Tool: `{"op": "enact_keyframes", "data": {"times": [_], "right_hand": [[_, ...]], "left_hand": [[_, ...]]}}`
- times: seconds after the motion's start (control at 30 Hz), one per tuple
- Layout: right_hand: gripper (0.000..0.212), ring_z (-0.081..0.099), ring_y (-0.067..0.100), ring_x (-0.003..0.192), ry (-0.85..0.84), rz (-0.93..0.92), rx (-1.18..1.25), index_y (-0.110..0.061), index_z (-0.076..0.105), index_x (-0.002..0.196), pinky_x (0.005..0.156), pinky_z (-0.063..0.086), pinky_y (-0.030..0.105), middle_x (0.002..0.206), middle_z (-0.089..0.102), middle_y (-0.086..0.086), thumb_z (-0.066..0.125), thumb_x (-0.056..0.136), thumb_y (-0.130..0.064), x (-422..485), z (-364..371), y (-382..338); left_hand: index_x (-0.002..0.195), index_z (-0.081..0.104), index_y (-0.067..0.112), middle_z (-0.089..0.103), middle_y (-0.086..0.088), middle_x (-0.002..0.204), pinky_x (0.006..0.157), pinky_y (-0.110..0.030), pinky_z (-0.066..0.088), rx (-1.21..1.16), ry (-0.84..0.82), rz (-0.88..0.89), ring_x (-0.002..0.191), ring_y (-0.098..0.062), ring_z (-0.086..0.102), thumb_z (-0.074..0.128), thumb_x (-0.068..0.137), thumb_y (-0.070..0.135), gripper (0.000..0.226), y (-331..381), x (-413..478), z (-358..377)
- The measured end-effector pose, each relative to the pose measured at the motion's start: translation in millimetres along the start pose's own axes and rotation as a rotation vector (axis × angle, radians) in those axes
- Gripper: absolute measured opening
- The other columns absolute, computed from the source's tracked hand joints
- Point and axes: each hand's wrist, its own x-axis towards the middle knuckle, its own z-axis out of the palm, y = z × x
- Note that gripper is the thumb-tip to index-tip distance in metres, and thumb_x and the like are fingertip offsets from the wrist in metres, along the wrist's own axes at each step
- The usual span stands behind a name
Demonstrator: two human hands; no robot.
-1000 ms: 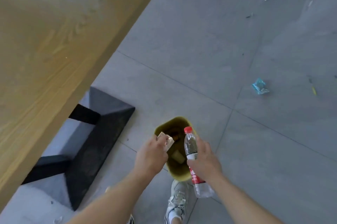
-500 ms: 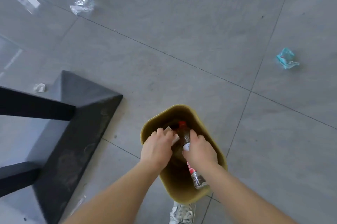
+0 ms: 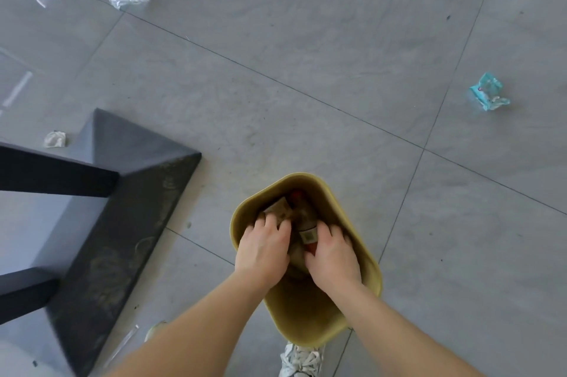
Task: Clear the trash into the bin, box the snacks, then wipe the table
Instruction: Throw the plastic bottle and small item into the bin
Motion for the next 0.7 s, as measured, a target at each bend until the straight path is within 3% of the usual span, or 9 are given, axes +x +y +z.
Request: {"op": "enact_keyframes", "data": {"times": [0.1, 0.27, 0.57, 0.7], "right_hand": [[0.061, 0.049, 0.025, 0.125, -0.007, 0.005, 0.016, -0.024, 0.034, 0.144, 0.102, 0.047, 0.037, 0.138, 0.048, 0.003, 0.058, 0.092, -0.045, -10.3, -16.6, -2.5], [0.061, 0.047, 0.022, 0.126, -0.015, -0.003, 0.017, -0.025, 0.033, 0.145, 0.102, 0.047, 0.036, 0.142, 0.045, 0.0, 0.057, 0.093, -0.046, -28.2, -53.6, -12.8], [0.061, 0.046, 0.019, 0.125, 0.013, -0.01, 0.059, -0.029, 0.03, 0.145, 0.099, 0.048, 0.036, 0.14, 0.045, -0.005, 0.054, 0.092, -0.046, -90.9, -132.4, -47.1], [0.053, 0.05, 0.021, 0.117, 0.039, -0.042, 0.091, -0.028, 0.039, 0.138, 0.096, 0.049, 0.038, 0.132, 0.051, -0.002, 0.056, 0.09, -0.043, -126.2, -176.1, -66.3]], "left_hand": [[0.132, 0.047, 0.027, 0.054, 0.0, 0.119, 0.085, -0.032, 0.048, -0.009, 0.015, 0.003, 0.098, -0.019, 0.05, 0.056, 0.089, 0.027, 0.044, 1.3, -13.8, -13.5], [0.143, 0.036, 0.027, 0.048, -0.004, 0.139, 0.108, -0.042, 0.037, 0.004, 0.027, -0.007, 0.129, -0.028, 0.041, 0.048, 0.089, 0.026, 0.055, 1.5, -38.0, -50.4], [0.145, 0.031, 0.028, 0.044, -0.001, 0.142, 0.11, -0.039, 0.033, -0.042, 0.1, -0.017, 0.13, -0.025, 0.038, 0.04, 0.094, 0.032, 0.052, 14.2, -89.8, -157.9], [0.144, 0.031, 0.027, 0.044, -0.004, 0.142, 0.109, -0.038, 0.033, -0.017, 0.133, -0.007, 0.128, -0.026, 0.039, 0.039, 0.095, 0.033, 0.05, 24.1, -118.3, -207.2]]}}
